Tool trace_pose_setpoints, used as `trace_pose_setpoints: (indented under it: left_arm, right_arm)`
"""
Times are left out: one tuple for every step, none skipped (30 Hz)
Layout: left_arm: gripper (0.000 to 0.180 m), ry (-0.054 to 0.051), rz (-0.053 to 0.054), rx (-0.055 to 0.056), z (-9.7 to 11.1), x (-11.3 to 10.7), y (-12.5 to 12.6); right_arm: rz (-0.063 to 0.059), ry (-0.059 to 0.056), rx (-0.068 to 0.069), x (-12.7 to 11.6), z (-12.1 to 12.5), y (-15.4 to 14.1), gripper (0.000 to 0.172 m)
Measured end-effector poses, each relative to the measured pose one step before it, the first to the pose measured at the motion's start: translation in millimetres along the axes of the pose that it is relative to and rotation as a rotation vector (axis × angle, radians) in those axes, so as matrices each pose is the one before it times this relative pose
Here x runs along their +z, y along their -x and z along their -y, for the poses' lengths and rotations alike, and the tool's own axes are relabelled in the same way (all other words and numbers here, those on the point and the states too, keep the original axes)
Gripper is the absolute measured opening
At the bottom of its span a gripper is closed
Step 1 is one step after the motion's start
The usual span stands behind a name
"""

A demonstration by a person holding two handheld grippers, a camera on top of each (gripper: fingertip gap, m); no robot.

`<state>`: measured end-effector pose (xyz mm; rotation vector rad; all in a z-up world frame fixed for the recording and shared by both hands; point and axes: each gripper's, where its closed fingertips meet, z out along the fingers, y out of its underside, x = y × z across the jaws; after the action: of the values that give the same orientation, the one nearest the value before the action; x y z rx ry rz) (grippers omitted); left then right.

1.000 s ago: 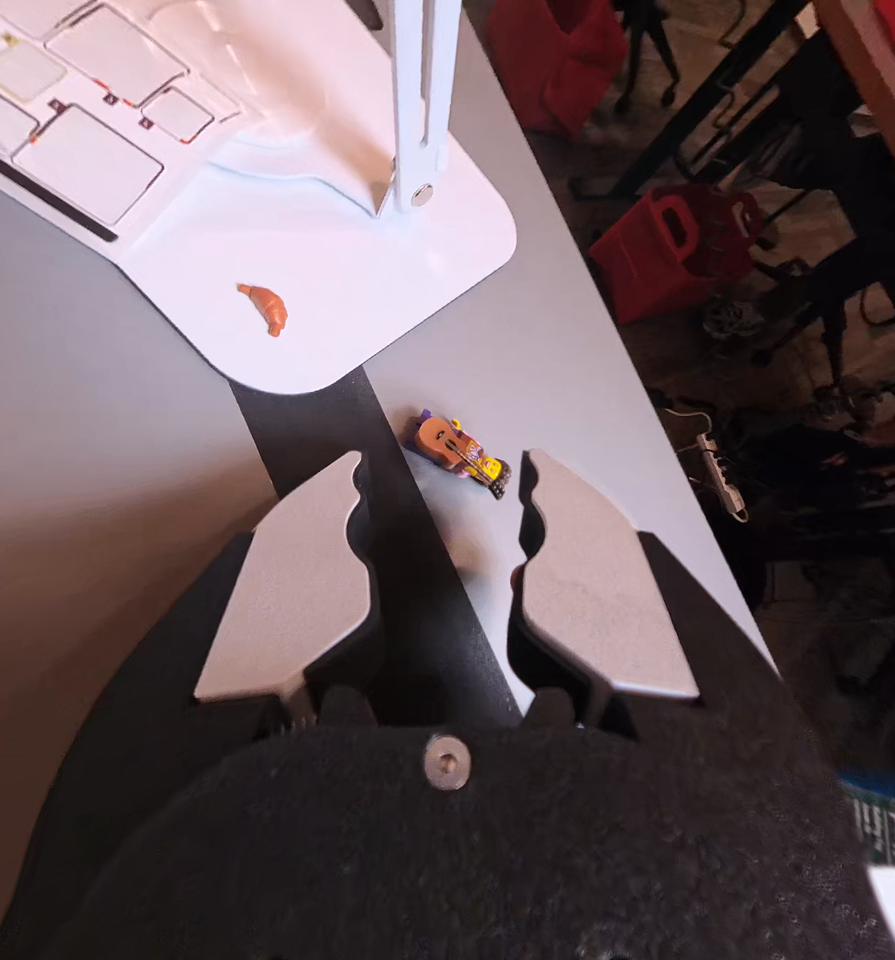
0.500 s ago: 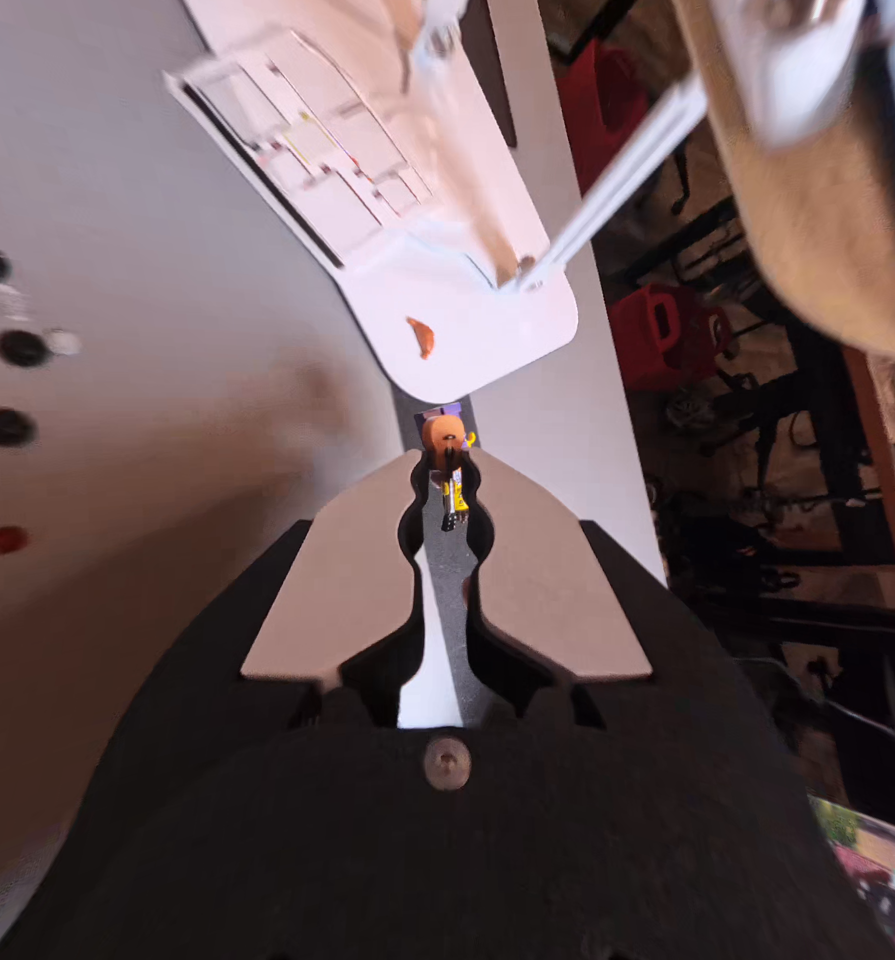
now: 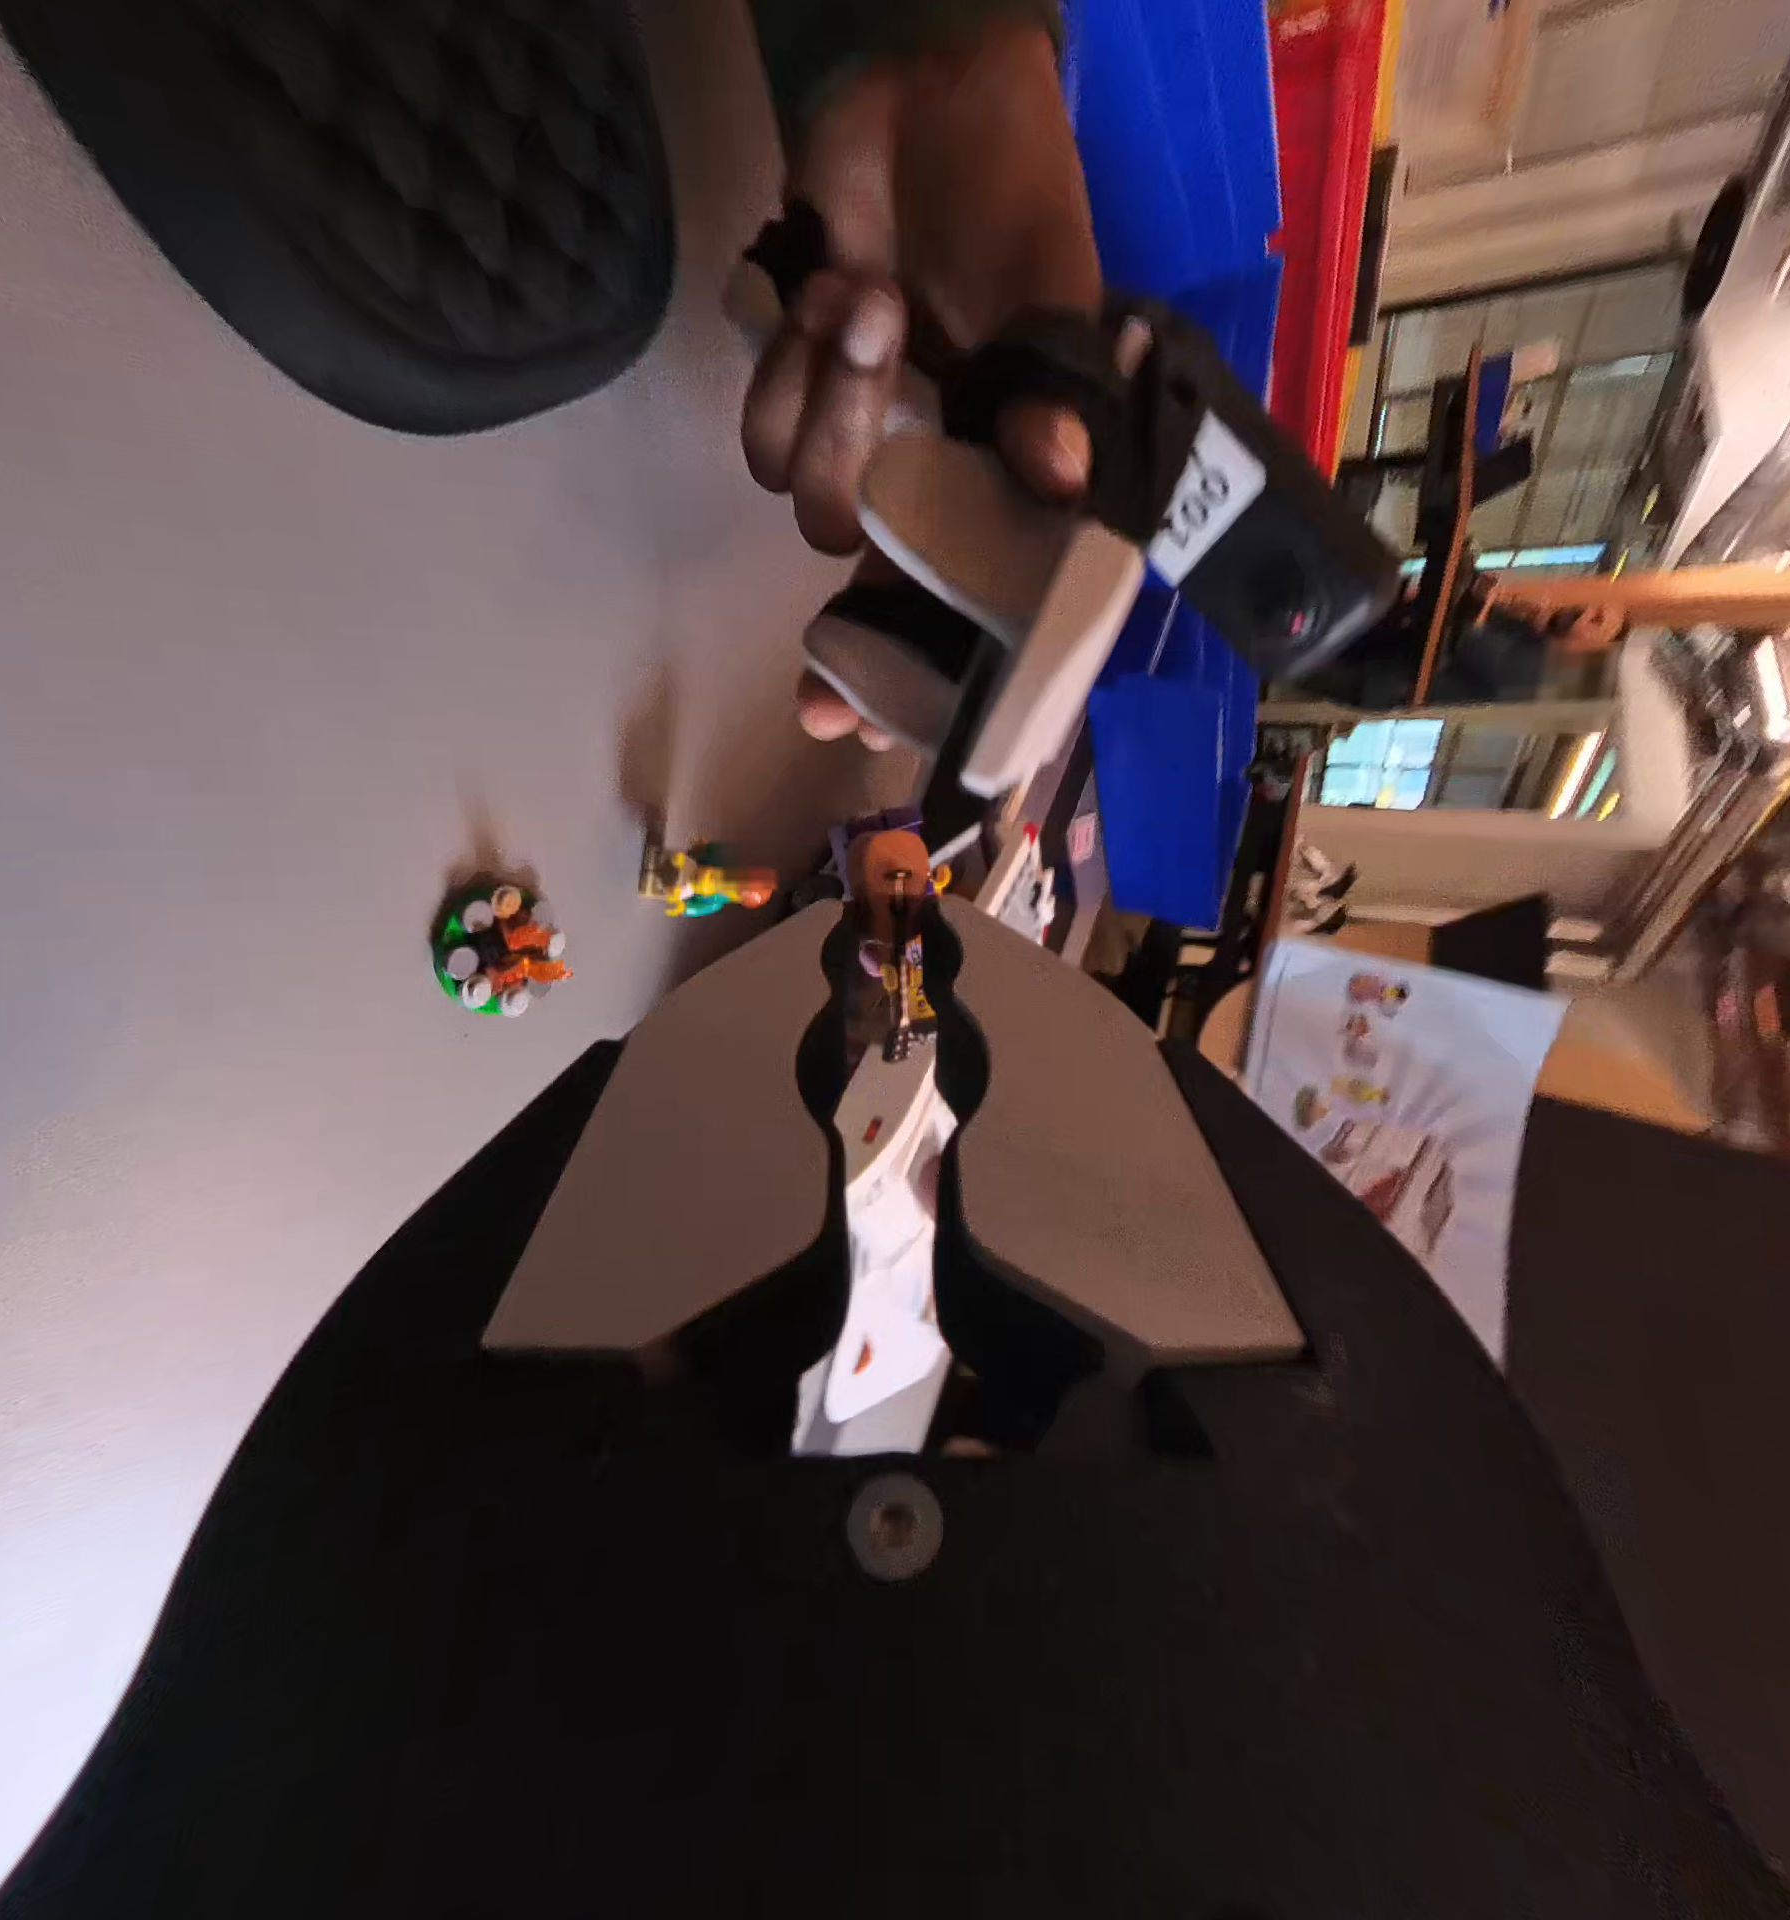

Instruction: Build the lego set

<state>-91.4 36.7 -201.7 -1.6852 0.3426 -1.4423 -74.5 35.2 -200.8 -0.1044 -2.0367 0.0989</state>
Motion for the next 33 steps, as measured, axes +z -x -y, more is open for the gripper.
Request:
trace_pose_setpoints:
  left_arm:
    - [0.03,-0.0049,-0.0327,-0.0329,-0.76,1.17,-4.14]
    - [0.031,0.0033,-0.0378,-0.0222,-1.51,0.99,-5.67]
    - [0.031,0.0099,-0.0233,-0.0115,-2.05,1.04,-4.27]
    - [0.03,0.0134,-0.0022,0.0018,-2.35,0.98,-1.76]
    - [0.03,0.0144,0.0046,0.0099,-2.52,1.09,-0.91]
    - [0.03,0.0141,0.0011,0.0074,-2.32,1.24,-1.14]
    - [0.029,0.0118,-0.0058,0.0003,-1.85,0.97,-1.73]
    - [0.029,0.004,-0.0069,-0.0064,-0.47,0.32,-1.54]
    - [0.024,0.0062,0.0034,-0.0032,-0.82,-0.13,0.23]
    - [0.02,0.0107,0.0045,0.0089,-1.93,0.17,0.31]
    - [0.016,0.0099,0.0027,0.0072,-1.95,0.43,0.12]
    - [0.012,0.0066,0.0002,0.0001,-1.38,0.43,-0.02]
    - [0.012,0.0054,-0.0024,0.0007,-1.02,0.34,-0.42]
    - [0.012,0.004,0.005,0.0078,-0.61,0.15,0.4]
    - [0.012,0.0021,0.0045,0.0137,-0.16,-0.13,0.05]
    - [0.012,-0.0026,0.0049,0.0148,0.66,-0.62,0.07]
    - [0.012,-0.0093,0.0053,0.0153,1.75,-0.91,-0.11]
    - [0.012,-0.0153,0.0095,0.015,2.57,-1.64,0.51]
    - [0.012,-0.0213,0.0169,0.015,3.61,-2.48,1.51]
    - [0.012,-0.0214,0.0206,0.0169,3.67,-3.54,2.36]
    - [0.012,-0.0205,0.026,0.0211,3.53,-4.76,3.5]
    - [0.012,-0.0151,0.0492,0.0295,2.4,-6.02,7.37]
    - [0.011,0.0004,0.0696,0.0416,-0.06,-6.93,10.62]
    - [0.012,0.0124,0.0675,0.0486,-2.29,-6.84,10.81]
    - [0.012,0.0222,0.0577,0.0487,-4.06,-6.1,9.91]
    - [0.012,0.0354,0.0535,0.0488,-6.37,-4.98,9.75]
    - [0.012,0.0379,0.0589,0.0464,-7.16,-3.39,10.84]
    - [0.011,0.0406,0.0448,0.0458,-7.72,-1.38,8.62]
    - [0.012,0.0389,0.0182,0.0348,-7.48,0.58,4.27]
    - [0.012,0.036,0.0134,0.0241,-6.44,1.77,2.9]
    - [0.012,0.0279,0.0088,0.0114,-3.78,1.92,1.33]
    - [0.012,0.008,-0.0104,0.0167,-0.56,1.41,-2.48]
    - [0.012,-0.0077,-0.0073,0.0188,1.39,0.76,-2.72]
  right_arm:
    - [-0.0002,-0.0022,-0.0647,2.95,8.6,2.36,0.01]
    - [-0.0014,0.001,-0.0506,2.62,6.25,1.1,0.01]
    - [-0.006,-0.0026,-0.0453,2.05,5.27,0.17,0.01]
    - [-0.0024,0.0006,-0.0383,1.8,3.97,0.06,0.01]
    - [0.0,0.0028,-0.0321,1.58,3.14,0.18,0.01]
    - [0.0046,0.0007,-0.0293,1.17,2.97,0.74,0.01]
    - [0.0055,0.0026,-0.03,0.99,2.45,1.11,0.01]
    - [-0.0025,0.0032,-0.028,0.58,2.01,0.39,0.01]
    - [-0.0018,-0.0018,-0.0217,0.25,2.54,0.44,0.01]
    - [-0.0002,-0.0025,-0.0145,-0.01,2.59,0.27,0.01]
    - [-0.0004,-0.0038,-0.0095,-0.01,2.39,0.24,0.01]
    - [-0.0011,-0.0017,-0.0074,0.1,1.69,0.25,0.01]
    - [0.0,0.0028,-0.0054,0.27,0.68,0.5,0.01]
    - [-0.0002,0.003,-0.0009,0.19,0.19,0.59,0.01]
    - [-0.0055,0.0014,0.0073,-0.1,-0.12,0.03,0.01]
    - [-0.0094,0.0057,0.0136,-0.23,-1.01,-0.49,0.011]
    - [-0.0126,0.0087,0.0183,-0.57,-1.95,-1.18,0.011]
    - [-0.0171,0.0061,0.0307,-1.09,-2.47,-2.04,0.012]
    - [-0.0158,0.0046,0.0589,-1.9,-3.29,-2.72,0.015]
    - [-0.0063,0.0076,0.091,-2.18,-4.56,-2.18,0.019]
    - [0.0025,0.0113,0.1207,-2.44,-6.31,-1.06,0.023]
    - [0.0133,0.0124,0.1446,-2.28,-8.04,0.79,0.025]
    - [0.0335,0.013,0.1619,-1.82,-9.46,4.06,0.026]
    - [0.0511,0.015,0.1636,-0.48,-11.15,7.1,0.028]
    - [0.0507,0.0253,0.1534,1.35,-13.61,7.55,0.031]
    - [0.0577,0.034,0.1293,2.97,-15.06,8.66,0.034]
    - [0.0544,0.0313,0.103,4.69,-14.29,7.9,0.037]
    - [0.0426,0.0248,0.0765,5.58,-12.16,5.68,0.041]
    - [0.0157,0.0096,0.0559,5.46,-8.19,0.98,0.042]
    - [0.008,0.0025,0.0412,4.83,-4.69,-1.16,0.042]
    - [0.005,-0.004,0.0325,3.47,-0.11,-2.34,0.042]
    - [-0.0057,-0.0186,0.0204,1.82,5.82,-3.89,0.041]
    - [0.0012,-0.0246,0.0097,1.2,10.23,-2.69,0.038]
